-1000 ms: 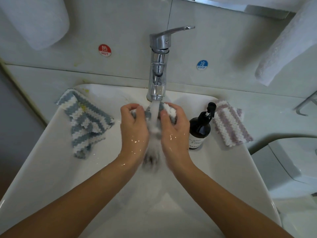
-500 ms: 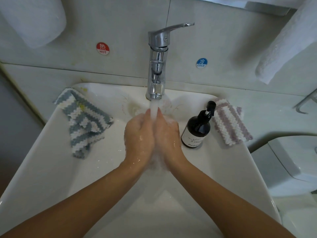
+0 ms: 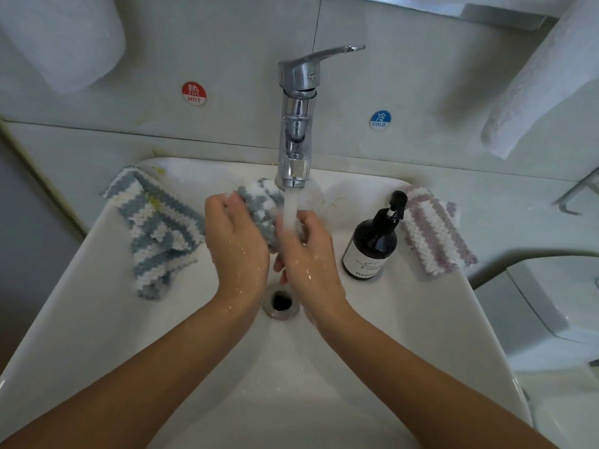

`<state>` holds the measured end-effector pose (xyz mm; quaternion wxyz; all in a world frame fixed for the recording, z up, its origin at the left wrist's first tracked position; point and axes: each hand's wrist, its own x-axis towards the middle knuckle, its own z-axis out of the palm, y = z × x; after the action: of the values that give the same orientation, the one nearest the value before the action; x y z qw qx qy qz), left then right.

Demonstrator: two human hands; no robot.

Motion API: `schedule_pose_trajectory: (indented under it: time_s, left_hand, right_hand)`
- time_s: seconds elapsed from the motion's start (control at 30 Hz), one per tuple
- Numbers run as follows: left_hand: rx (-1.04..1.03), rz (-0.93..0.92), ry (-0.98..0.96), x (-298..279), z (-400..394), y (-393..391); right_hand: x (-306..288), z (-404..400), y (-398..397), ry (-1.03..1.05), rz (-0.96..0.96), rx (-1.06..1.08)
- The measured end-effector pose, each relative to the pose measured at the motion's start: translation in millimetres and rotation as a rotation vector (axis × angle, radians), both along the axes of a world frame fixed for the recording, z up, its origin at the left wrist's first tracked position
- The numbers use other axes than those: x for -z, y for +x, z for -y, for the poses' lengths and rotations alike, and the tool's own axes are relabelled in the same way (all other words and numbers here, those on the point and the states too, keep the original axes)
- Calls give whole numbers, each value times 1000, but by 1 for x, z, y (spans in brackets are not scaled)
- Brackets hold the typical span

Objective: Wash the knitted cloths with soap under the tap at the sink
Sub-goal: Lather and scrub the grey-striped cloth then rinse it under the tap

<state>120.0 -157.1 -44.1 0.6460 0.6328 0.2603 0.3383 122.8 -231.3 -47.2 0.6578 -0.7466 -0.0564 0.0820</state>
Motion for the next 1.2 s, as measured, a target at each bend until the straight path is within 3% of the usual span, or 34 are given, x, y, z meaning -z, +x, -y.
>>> schedule_pose_trajectory:
  time_s: [0.2, 0.4, 0.57, 0.8, 1.03, 1.2]
  left_hand:
    - [9, -34, 35, 2, -7, 4]
    - [230, -22, 79, 5, 5, -8]
    - [354, -91, 95, 1, 17, -11]
    - [364, -231, 161, 7, 19, -11]
    - [207, -202, 75, 3, 6, -1]
    - [217, -152, 0, 1, 1, -2]
  right_hand:
    - [-2, 3, -1, 61, 7, 29]
    - [-1, 4, 1, 95, -27, 2]
    - [0, 6, 9, 68, -18, 129]
    - [-2, 7, 13, 61, 37, 206]
    - [-5, 7, 13, 152, 68, 43]
    - [-6, 7, 8, 143, 75, -50]
